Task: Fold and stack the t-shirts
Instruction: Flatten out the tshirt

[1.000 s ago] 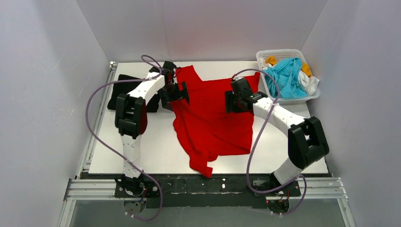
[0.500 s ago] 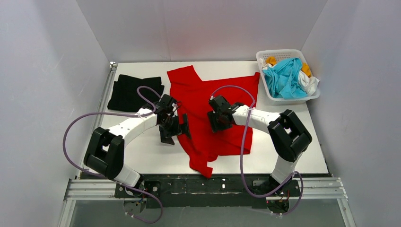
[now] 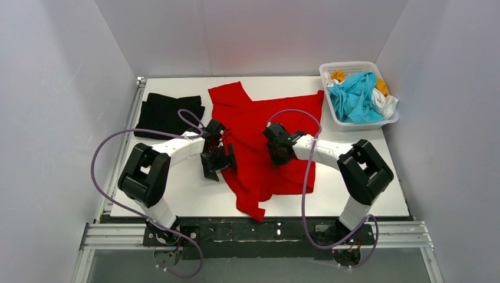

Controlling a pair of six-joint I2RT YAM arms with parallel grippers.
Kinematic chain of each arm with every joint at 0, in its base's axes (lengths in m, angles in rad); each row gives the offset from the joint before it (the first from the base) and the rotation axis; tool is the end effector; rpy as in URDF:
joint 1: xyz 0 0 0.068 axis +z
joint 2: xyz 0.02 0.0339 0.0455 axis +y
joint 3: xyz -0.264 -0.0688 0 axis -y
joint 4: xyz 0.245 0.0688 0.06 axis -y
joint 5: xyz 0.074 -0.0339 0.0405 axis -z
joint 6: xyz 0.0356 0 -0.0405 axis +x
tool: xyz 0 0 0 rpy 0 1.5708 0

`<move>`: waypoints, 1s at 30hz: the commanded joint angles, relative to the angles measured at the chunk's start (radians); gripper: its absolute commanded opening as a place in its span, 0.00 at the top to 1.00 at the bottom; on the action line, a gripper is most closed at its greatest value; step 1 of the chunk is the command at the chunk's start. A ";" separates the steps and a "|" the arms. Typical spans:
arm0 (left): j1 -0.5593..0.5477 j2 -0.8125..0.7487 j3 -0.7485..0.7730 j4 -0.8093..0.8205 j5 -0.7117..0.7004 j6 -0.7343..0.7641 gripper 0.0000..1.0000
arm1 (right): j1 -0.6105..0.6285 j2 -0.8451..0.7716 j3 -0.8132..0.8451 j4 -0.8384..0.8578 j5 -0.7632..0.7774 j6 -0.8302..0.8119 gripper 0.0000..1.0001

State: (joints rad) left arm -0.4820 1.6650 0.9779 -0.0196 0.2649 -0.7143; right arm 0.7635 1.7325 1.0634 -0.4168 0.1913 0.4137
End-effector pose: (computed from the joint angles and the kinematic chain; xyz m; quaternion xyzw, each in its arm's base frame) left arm 0.3100 -0.1727 0.1970 -0.0494 0.9005 -0.3328 0.2755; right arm 0.2522 0.2321 0.1728 -0.1456 0.9556 0.0556 0.2502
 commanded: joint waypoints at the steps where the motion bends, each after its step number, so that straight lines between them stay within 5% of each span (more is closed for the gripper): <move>1: -0.004 0.025 0.025 -0.225 -0.138 0.022 0.29 | 0.003 -0.084 -0.033 -0.034 0.049 0.038 0.86; 6: -0.004 0.049 0.046 -0.281 -0.222 0.018 0.69 | 0.003 -0.151 -0.056 -0.078 0.109 0.053 0.93; 11: -0.004 0.120 0.096 -0.303 -0.250 0.034 0.89 | -0.006 -0.244 -0.095 -0.126 0.183 0.075 0.99; 16: -0.002 0.173 0.169 -0.359 -0.303 0.044 1.00 | -0.118 -0.372 -0.158 -0.218 0.273 0.130 0.99; 24: 0.092 0.158 0.183 -0.415 -0.370 0.072 1.00 | -0.545 -0.673 -0.288 -0.308 0.308 0.175 0.99; 30: 0.165 0.190 0.254 -0.466 -0.425 0.122 1.00 | -0.772 -0.690 -0.302 -0.304 0.232 0.164 0.99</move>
State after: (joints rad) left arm -0.3592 1.8275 1.1751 -0.3206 -0.0776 -0.6365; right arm 0.0860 1.0237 0.7593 -0.7002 0.4484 0.5686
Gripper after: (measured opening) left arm 0.019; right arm 0.108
